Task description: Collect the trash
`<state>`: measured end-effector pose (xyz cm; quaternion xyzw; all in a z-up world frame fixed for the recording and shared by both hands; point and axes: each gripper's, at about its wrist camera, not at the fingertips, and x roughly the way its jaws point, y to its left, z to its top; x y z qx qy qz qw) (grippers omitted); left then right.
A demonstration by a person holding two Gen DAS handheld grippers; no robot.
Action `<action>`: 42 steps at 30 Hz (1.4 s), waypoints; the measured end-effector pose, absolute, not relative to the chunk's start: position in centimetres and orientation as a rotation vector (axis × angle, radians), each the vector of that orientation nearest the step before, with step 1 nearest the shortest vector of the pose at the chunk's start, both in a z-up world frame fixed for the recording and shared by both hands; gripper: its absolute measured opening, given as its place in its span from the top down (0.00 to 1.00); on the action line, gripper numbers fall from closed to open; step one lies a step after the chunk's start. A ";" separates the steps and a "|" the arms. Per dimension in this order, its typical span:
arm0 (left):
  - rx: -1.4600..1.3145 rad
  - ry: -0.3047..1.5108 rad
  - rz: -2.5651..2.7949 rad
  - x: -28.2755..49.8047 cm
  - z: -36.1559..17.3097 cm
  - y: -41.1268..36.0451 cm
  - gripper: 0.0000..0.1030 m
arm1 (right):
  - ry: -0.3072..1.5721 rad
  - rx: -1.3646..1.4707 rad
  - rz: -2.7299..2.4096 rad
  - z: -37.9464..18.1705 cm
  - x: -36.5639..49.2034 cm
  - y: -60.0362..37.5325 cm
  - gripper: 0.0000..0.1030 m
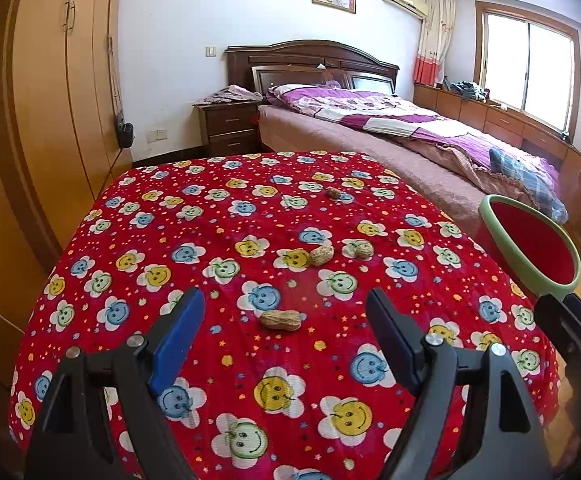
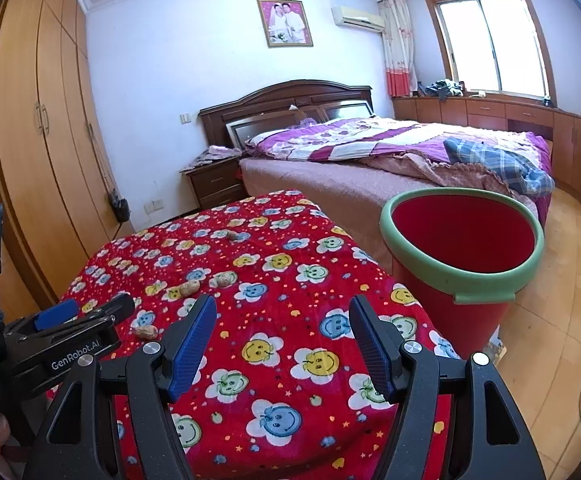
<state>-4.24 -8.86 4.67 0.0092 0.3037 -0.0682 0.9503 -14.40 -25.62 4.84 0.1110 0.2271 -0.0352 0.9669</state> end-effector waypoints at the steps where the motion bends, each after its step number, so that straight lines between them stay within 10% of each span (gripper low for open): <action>1: 0.019 0.619 -0.138 -4.3 4.6 -8.8 0.20 | 0.460 0.226 -0.072 4.7 -14.4 -25.7 0.32; 42: 0.001 0.637 -0.123 -4.1 4.0 -8.3 0.20 | 0.503 0.261 -0.086 3.7 -13.9 -26.3 0.32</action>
